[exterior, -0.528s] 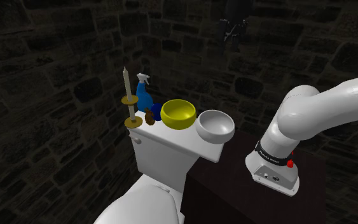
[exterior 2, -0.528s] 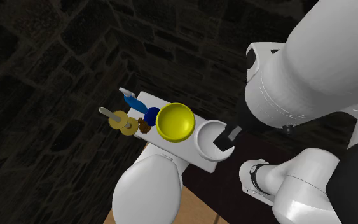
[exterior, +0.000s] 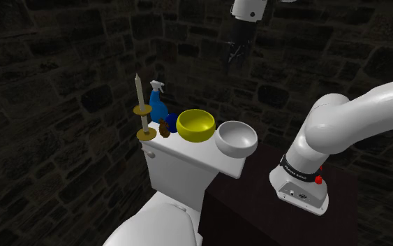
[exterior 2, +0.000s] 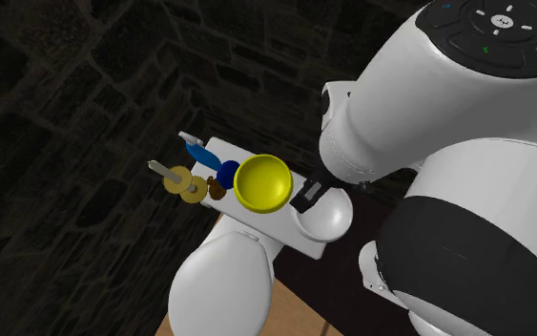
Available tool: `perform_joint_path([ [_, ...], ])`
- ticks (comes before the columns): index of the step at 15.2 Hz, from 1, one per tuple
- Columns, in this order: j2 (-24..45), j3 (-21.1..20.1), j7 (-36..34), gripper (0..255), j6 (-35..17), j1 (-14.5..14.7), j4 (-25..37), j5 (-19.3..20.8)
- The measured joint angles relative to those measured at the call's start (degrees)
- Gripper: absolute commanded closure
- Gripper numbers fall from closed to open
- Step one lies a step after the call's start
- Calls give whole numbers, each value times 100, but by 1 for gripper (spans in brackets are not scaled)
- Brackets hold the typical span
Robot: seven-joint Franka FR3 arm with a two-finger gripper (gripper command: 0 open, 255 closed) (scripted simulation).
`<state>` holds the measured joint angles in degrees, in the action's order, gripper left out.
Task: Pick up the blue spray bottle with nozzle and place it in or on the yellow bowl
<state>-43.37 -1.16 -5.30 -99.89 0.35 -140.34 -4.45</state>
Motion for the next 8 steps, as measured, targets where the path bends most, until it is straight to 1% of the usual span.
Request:
perform_joint_path([
  [6,745,-47,289,0,-1663,99,-515,0],
  [8,1043,-81,356,0,-2161,141,-572,-9],
])
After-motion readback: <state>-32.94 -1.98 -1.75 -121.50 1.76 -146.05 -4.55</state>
